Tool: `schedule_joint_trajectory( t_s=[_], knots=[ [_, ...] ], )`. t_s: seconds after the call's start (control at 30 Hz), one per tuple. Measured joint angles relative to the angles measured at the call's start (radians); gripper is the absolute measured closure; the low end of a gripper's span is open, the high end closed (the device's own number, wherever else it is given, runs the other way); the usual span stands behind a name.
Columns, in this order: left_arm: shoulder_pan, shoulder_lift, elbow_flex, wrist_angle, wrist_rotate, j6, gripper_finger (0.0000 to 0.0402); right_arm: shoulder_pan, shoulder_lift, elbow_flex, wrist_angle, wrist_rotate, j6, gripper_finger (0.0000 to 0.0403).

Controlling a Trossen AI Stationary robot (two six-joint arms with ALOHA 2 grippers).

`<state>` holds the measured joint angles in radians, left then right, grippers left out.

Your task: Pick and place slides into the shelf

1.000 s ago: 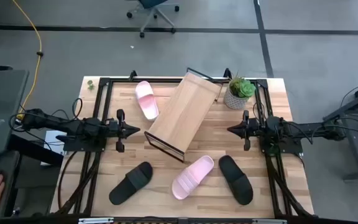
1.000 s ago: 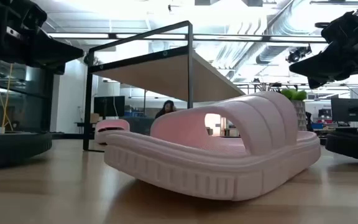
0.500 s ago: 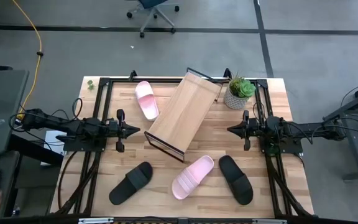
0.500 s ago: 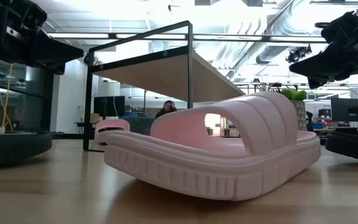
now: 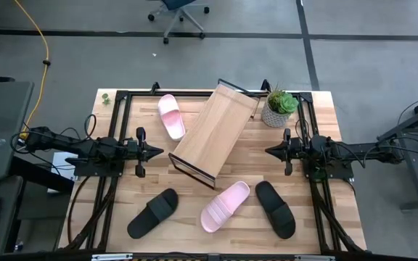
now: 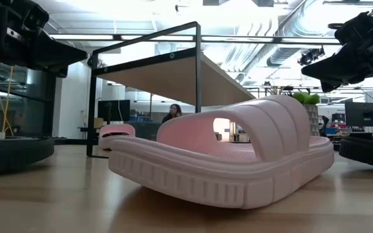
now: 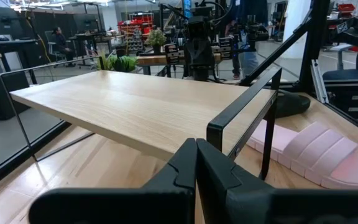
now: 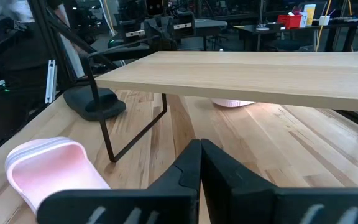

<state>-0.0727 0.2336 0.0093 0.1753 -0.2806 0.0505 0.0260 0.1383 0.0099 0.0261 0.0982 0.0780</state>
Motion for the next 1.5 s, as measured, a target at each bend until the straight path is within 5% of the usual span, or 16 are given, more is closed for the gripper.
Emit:
schedule_joint_trajectory(
  t_s=[1.5],
  knots=[
    [0.0,0.0,0.0,-0.017,0.0,0.006,0.0401,0.0,0.0,0.0,0.0,0.0,0.0,0.0402]
  ],
)
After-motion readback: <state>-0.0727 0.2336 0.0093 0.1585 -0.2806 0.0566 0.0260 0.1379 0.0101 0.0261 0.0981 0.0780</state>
